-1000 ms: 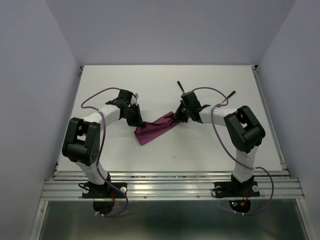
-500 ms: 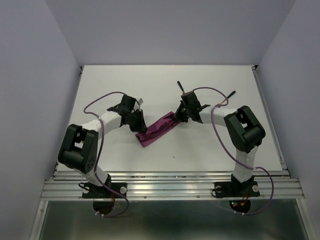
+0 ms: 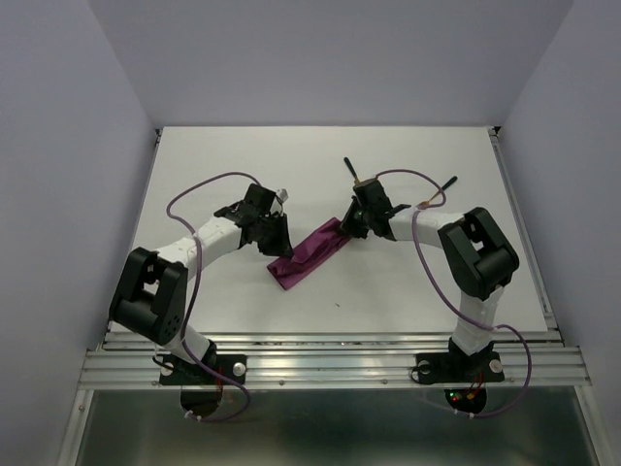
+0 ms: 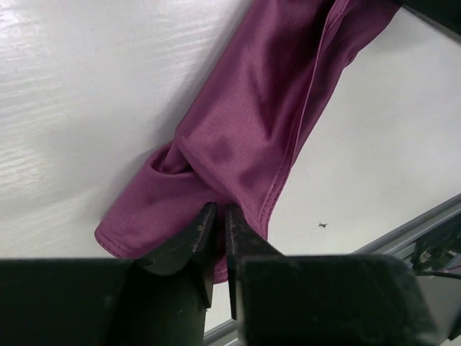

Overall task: Fold the napkin into a case and place the utensils inside
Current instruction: Fold the 2/3-rectangle-folded napkin at the center of the board, then smooth out the smaller rectangle-folded napkin at the center of the board, then pick up the top corner of the smaller rectangle folded napkin from the center of the board.

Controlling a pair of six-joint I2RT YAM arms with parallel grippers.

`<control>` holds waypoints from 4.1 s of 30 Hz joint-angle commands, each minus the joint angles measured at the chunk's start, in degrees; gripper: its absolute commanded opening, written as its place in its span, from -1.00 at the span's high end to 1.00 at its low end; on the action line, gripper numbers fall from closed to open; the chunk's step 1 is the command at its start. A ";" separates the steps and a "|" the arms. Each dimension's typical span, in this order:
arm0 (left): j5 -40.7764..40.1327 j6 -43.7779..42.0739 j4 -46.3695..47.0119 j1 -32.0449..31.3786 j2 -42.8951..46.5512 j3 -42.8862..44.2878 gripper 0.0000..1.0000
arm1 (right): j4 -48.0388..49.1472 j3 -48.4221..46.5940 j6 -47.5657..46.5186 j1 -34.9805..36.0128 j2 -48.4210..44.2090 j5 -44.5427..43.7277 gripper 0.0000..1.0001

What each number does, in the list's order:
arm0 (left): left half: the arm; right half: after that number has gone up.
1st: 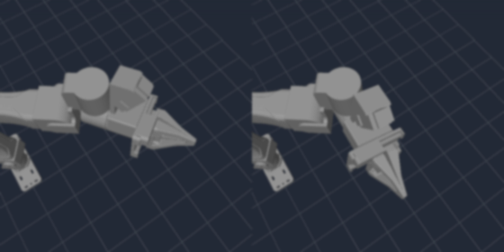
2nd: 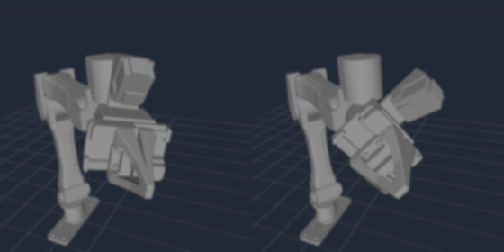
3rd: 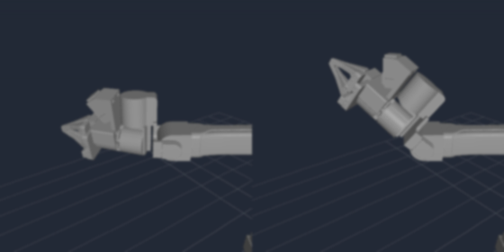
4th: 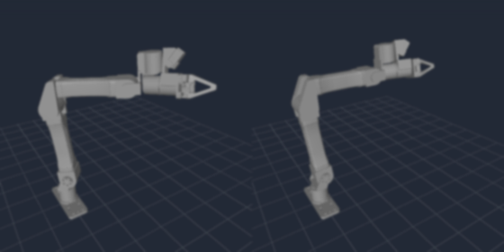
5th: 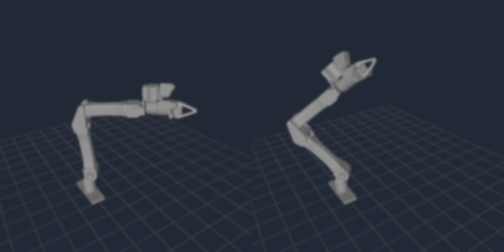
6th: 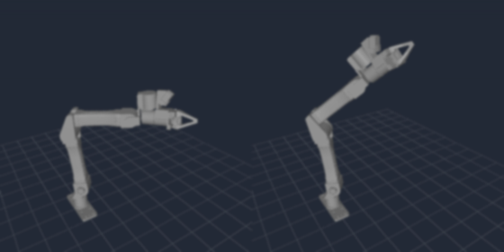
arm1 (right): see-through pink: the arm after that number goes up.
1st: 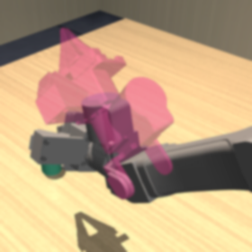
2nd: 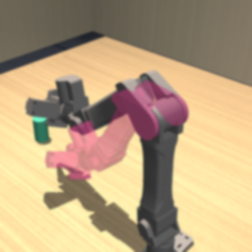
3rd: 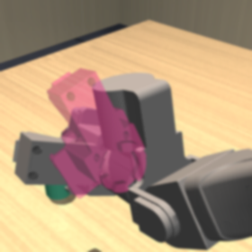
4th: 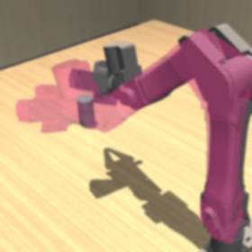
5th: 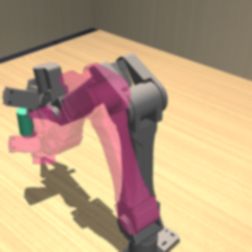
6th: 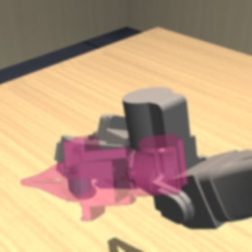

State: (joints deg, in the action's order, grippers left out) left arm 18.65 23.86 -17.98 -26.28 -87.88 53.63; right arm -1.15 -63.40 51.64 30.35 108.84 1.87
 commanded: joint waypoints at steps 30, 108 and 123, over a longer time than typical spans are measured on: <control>-4.24 3.21 3.83 -4.65 -5.29 0.08 1.00 | -2.37 -1.03 -5.93 -0.55 -8.37 -0.81 0.73; -28.23 1.63 -2.24 -12.56 -5.63 21.78 0.03 | -0.96 9.61 -12.34 -8.37 -12.08 1.73 0.31; -28.84 -0.56 8.38 -13.44 -2.74 15.91 -0.08 | 3.61 3.45 -14.55 -6.45 -0.90 8.94 0.39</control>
State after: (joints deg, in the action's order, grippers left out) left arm -7.60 25.78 -14.44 -39.29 -94.80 72.49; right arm 1.34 -60.29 38.09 22.22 107.37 8.99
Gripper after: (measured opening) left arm 0.517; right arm 0.308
